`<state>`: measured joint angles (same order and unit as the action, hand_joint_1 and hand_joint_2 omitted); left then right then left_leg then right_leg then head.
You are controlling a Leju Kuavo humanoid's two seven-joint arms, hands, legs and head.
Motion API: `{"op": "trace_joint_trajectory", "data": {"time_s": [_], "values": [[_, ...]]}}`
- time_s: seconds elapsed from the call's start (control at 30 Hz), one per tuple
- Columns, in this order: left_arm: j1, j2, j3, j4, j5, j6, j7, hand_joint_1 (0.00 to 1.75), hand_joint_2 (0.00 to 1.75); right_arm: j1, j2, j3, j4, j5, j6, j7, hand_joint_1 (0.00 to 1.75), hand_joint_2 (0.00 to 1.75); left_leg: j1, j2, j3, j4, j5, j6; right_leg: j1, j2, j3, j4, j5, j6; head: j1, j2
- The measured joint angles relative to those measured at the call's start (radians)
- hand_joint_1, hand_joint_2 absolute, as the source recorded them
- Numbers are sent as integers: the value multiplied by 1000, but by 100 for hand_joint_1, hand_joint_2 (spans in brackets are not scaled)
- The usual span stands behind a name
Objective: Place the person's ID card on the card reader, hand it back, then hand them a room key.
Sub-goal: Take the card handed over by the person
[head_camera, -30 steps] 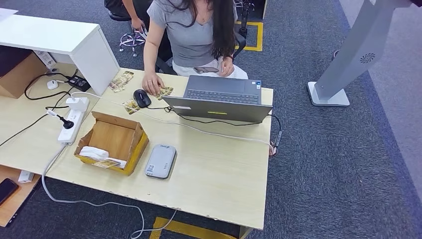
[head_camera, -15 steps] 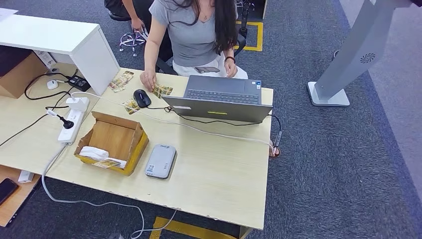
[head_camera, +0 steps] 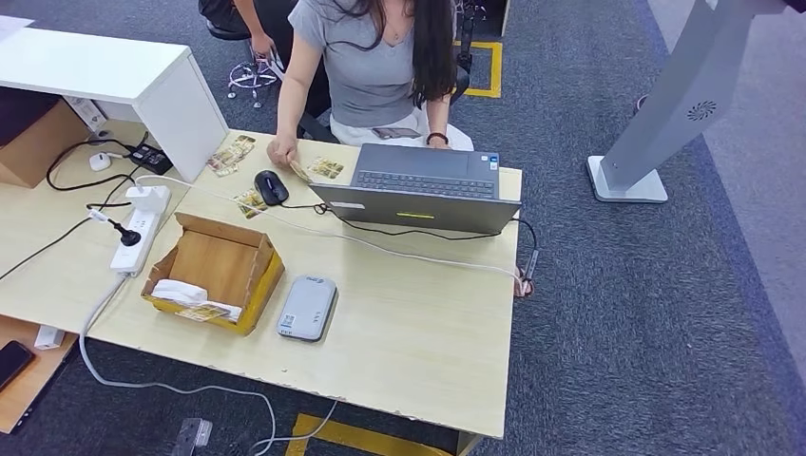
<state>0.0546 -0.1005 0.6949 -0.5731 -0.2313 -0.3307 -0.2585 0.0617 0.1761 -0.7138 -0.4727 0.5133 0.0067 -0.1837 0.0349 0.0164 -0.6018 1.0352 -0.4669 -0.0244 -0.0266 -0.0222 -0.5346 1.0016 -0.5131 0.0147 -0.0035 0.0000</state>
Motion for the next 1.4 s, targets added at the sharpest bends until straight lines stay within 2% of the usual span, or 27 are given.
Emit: {"op": "trace_joint_trajectory", "data": {"time_s": [0.23,0.43,0.6,0.77,0.9,1.1,1.2,1.4], "values": [[22,-31,-6,-195,66,-23,-44,0,175,-6,13,-88,-8,91,21,70,0,0,0,0,0,0,0,0,0,0,0,0,0,0,0,0],[56,-49,-43,-388,133,-25,-93,0,175,-14,20,-154,-8,168,30,113,0,0,0,0,0,0,0,0,0,0,0,0,0,0,0,0],[119,-57,-76,-512,178,-21,-105,0,175,-21,22,-202,-6,230,36,140,0,0,3,4,-8,4,0,0,2,6,-9,0,2,1,0,0],[194,-72,-114,-654,241,-24,-176,0,175,-28,23,-250,0,291,40,168,0,0,5,0,-20,8,2,2,4,0,-17,-2,3,3,4,0],[177,-78,-148,-813,304,-26,-249,0,175,-42,25,-285,8,338,41,188,0,0,4,-10,-17,7,2,3,4,-10,-10,-2,2,4,4,0],[184,-96,-182,-1017,382,-31,-298,0,175,-50,29,-341,20,412,42,223,0,0,4,-8,-12,7,2,3,4,-7,-6,-2,3,4,4,0],[177,-101,-186,-1068,437,-28,-284,0,175,-55,32,-371,24,449,43,242,0,0,4,-8,-10,7,2,3,4,-7,-5,-2,3,4,4,0],[144,-109,-189,-1024,508,38,-174,0,175,-63,42,-426,29,495,43,275,0,0,4,-8,-9,7,2,3,4,-6,-4,-2,3,4,4,0]]}}
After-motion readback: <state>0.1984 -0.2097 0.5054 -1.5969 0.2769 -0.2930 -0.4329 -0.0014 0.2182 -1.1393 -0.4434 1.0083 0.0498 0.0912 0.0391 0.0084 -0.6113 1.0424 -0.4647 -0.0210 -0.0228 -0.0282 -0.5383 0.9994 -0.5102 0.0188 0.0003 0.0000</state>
